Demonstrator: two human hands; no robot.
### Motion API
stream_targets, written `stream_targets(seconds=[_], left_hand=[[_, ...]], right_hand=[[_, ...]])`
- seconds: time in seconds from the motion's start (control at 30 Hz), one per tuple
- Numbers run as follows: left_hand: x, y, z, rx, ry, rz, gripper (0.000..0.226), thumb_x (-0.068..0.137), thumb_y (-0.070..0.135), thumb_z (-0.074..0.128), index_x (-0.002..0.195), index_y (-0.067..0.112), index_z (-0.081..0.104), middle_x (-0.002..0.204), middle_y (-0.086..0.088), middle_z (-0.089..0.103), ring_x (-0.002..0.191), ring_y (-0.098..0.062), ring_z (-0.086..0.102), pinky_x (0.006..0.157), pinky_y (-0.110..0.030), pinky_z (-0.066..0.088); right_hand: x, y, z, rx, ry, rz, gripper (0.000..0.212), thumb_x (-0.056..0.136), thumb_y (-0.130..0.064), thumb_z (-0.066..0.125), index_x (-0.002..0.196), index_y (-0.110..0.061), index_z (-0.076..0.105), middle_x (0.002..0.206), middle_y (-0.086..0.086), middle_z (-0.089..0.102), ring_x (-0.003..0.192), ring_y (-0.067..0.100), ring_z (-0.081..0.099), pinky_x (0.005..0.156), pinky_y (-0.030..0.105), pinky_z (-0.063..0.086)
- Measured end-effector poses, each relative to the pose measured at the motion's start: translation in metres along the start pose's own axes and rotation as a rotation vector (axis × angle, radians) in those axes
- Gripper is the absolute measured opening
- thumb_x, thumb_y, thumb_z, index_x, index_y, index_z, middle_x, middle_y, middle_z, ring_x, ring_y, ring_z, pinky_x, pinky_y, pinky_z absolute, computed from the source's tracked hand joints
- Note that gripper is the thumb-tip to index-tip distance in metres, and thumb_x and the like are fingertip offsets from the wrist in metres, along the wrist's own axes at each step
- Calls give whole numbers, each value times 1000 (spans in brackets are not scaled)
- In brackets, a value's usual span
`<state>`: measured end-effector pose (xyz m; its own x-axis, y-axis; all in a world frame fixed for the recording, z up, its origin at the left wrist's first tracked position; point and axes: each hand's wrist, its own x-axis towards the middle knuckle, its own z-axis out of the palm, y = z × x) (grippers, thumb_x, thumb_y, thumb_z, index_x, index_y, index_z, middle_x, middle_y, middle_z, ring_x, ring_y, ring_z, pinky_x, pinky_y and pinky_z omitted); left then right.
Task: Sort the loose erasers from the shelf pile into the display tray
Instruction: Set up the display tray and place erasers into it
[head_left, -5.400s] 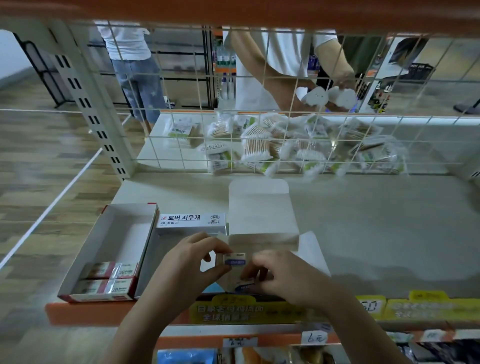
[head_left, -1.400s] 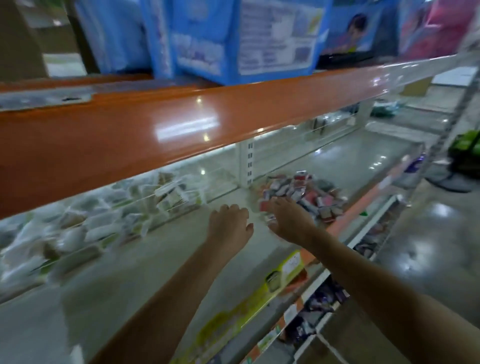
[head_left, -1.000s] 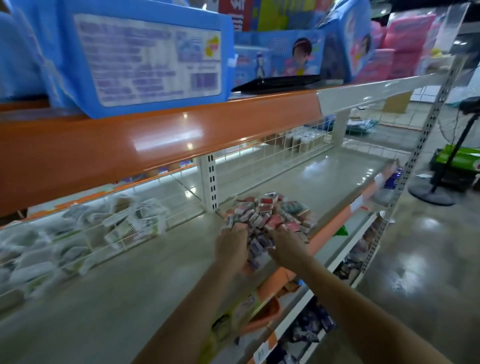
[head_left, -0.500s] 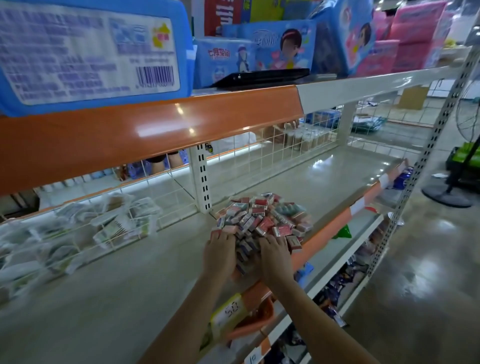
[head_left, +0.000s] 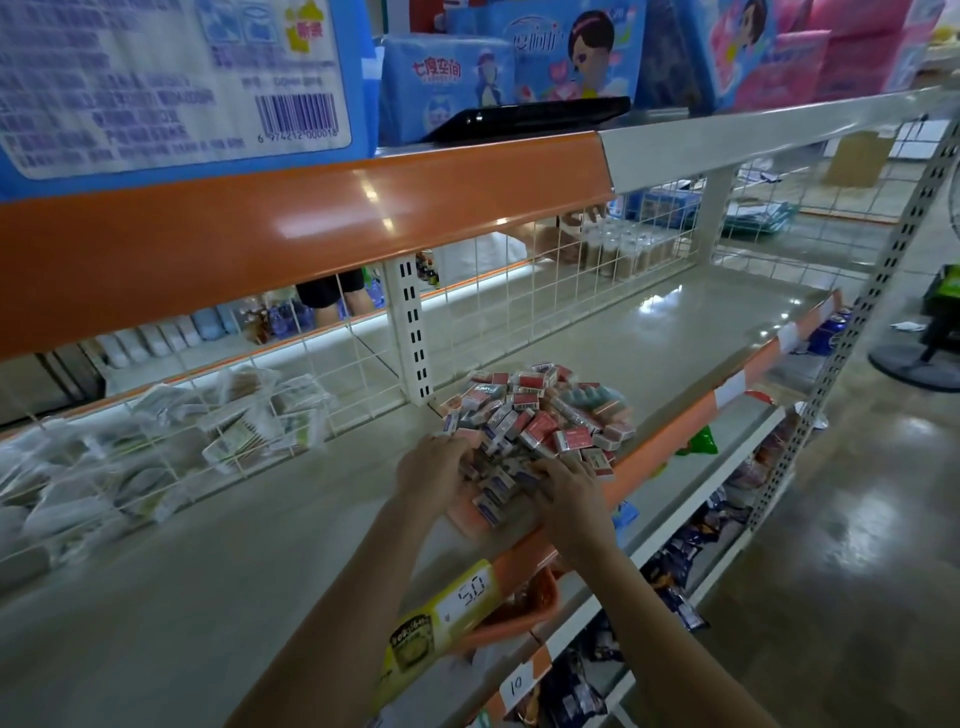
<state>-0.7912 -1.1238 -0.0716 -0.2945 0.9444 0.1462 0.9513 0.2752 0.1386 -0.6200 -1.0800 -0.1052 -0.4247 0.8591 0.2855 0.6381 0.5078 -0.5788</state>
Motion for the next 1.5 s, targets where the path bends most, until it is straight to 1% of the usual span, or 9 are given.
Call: stream_targets(seconds=[0.1, 0.33, 0.6, 0.73, 0.87, 1.03, 1.2, 1.37, 1.5], left_hand=[[2, -4, -2, 17, -38, 20, 30, 89, 10, 55, 116, 23, 58, 119, 2, 57, 112, -17, 47, 79, -29, 41], [-5, -9, -9, -11, -3, 82, 22, 91, 25, 54, 113, 21, 58, 116, 3, 59, 109, -16, 50, 80, -29, 45], [-44, -20, -31, -509, 35, -86, 19, 93, 21, 52, 108, 20, 61, 101, 4, 65, 80, -9, 56, 61, -21, 38], [-79, -36, -41, -739, 3, -188, 15, 95, 23, 45, 100, 25, 60, 88, 5, 63, 72, -12, 56, 63, -27, 42], [-117, -55, -52, -912, 0, -280, 17, 97, 21, 45, 95, 28, 61, 85, 4, 65, 67, -7, 54, 60, -22, 44], [-162, -81, -69, -1092, 7, -422, 15, 95, 18, 53, 91, 24, 66, 77, 3, 63, 66, -7, 57, 61, -19, 48], [-212, -116, -82, -1110, 5, -446, 13, 86, 9, 64, 93, 20, 69, 77, 0, 66, 68, -9, 59, 68, -19, 51], [-266, -157, -97, -959, 102, -476, 18, 85, 0, 63, 103, 0, 68, 62, 9, 63, 57, 0, 56, 60, -15, 47], [-312, -188, -115, -627, 202, -514, 12, 85, 19, 66, 94, 26, 70, 64, 20, 63, 60, 7, 57, 56, -9, 41]], right_hand=[[-2, 0, -1, 61, 6, 7, 32, 89, -18, 61, 120, -11, 59, 116, 4, 55, 111, 21, 48, 95, 31, 41], [-7, -5, -11, 193, 17, -12, 27, 87, -11, 64, 114, -11, 62, 111, 1, 54, 93, 10, 50, 77, 10, 38], [-18, -33, -20, 302, -1, -118, 26, 85, -7, 64, 111, -12, 64, 102, -7, 55, 86, 4, 53, 76, 9, 46], [-28, -55, -16, 388, -57, -161, 25, 86, -9, 63, 110, -14, 64, 103, -3, 58, 90, 9, 59, 82, 21, 51], [-40, -84, -7, 444, -121, -246, 21, 86, -7, 63, 107, -11, 65, 100, -4, 58, 81, 1, 58, 73, 5, 44], [-55, -123, 17, 506, -223, -330, 24, 85, -3, 63, 102, -20, 63, 98, 1, 60, 79, 5, 60, 71, 8, 47], [-74, -167, 42, 537, -315, -357, 24, 84, -1, 63, 102, -16, 66, 89, -16, 53, 77, 9, 59, 70, 7, 45], [-97, -214, 69, 572, -363, -452, 27, 82, -2, 66, 98, -25, 64, 92, -13, 58, 79, 6, 60, 70, 10, 47], [-115, -261, 81, 624, -466, -514, 31, 82, 0, 64, 96, -28, 61, 94, -13, 59, 85, 2, 59, 71, 8, 46]])
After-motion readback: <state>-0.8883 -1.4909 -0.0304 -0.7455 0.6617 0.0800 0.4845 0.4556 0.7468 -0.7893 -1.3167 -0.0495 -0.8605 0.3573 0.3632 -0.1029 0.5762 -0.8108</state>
